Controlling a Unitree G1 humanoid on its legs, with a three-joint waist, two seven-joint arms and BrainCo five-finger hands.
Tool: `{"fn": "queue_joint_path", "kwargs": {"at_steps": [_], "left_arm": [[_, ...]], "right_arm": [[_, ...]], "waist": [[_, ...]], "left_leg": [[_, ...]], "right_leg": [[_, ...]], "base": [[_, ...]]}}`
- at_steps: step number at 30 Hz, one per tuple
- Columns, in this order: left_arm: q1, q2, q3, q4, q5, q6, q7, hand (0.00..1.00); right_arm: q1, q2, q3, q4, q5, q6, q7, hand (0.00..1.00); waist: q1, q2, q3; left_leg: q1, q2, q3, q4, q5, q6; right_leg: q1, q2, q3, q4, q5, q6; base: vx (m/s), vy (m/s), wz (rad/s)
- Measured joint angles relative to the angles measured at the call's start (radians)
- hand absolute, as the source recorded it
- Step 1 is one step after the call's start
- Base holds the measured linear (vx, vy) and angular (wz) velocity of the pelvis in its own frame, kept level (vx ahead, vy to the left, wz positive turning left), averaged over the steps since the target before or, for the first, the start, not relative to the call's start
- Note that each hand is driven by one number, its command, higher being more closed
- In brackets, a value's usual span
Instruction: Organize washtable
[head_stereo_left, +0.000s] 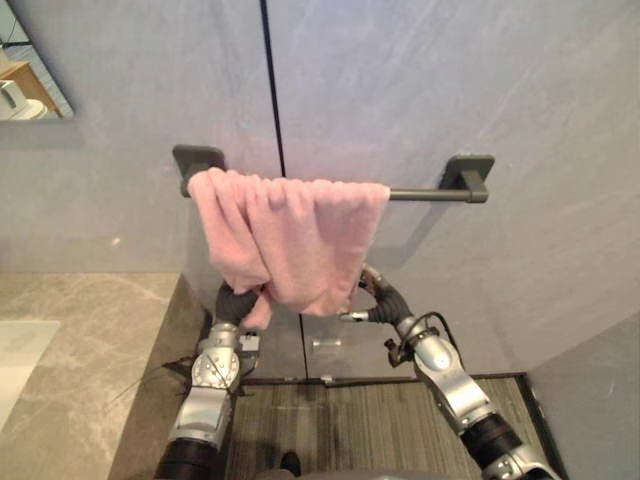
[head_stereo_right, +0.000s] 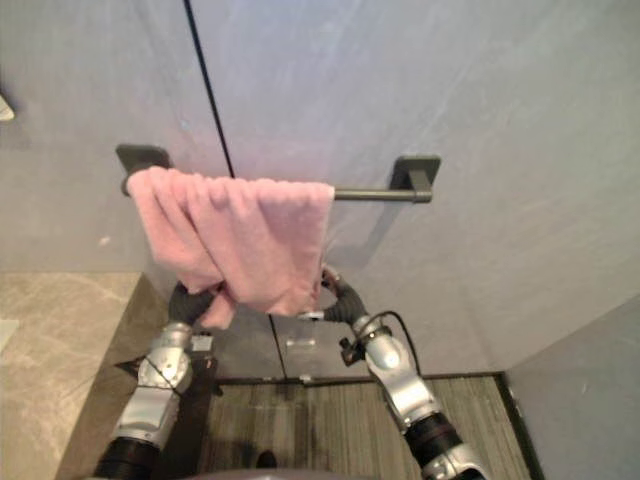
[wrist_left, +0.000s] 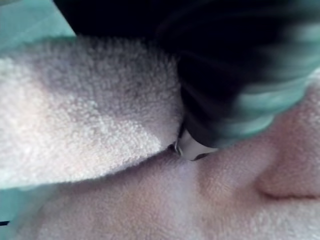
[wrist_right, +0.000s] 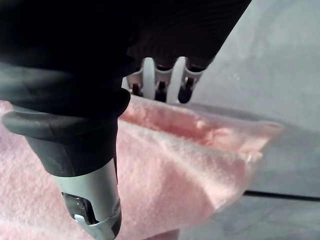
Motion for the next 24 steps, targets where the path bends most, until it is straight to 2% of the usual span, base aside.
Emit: {"fn": "queue_joint_path", "kwargs": {"at_steps": [7, 8, 16, 24], "left_arm": [[-0.018, -0.011, -0.03, -0.005, 0.0, 0.0, 0.0, 1.0], [-0.021, -0.012, -0.031, -0.005, 0.0, 0.0, 0.001, 1.0], [-0.032, -0.021, -0.062, -0.006, -0.01, -0.001, 0.002, 1.0], [-0.059, -0.024, -0.062, -0.019, -0.011, -0.001, 0.004, 1.0]], "right_arm": [[-0.045, 0.019, 0.037, 0.004, 0.008, 0.0, -0.002, 0.0], [-0.057, 0.02, 0.052, 0.016, 0.008, 0.0, -0.002, 1.0], [-0.112, 0.049, 0.088, 0.09, 0.009, 0.001, -0.021, 1.0], [-0.113, 0.06, 0.071, 0.118, 0.032, 0.001, -0.03, 1.0]], "waist": [[0.001, 0.0, 0.0], [0.0, 0.0, 0.0], [0.007, 0.0, 0.0], [0.025, 0.0, 0.0]], "left_leg": [[-0.003, -0.001, -0.01, 0.0, 0.002, 0.003], [-0.003, -0.001, -0.01, 0.0, 0.002, 0.003], [-0.009, -0.001, -0.025, 0.0, 0.008, 0.006], [-0.011, -0.001, -0.027, 0.0, 0.01, 0.006]], "right_leg": [[0.002, 0.001, -0.005, 0.0, 0.0, 0.0], [0.003, 0.001, -0.005, 0.0, 0.0, 0.0], [0.003, 0.001, -0.019, 0.001, 0.0, 0.0], [0.003, 0.002, -0.021, 0.001, 0.0, -0.001]], "base": [[-0.01, -0.021, 0.04], [0.0, 0.0, 0.0], [-0.03, -0.025, 0.05], [0.0, -0.003, 0.01]]}}
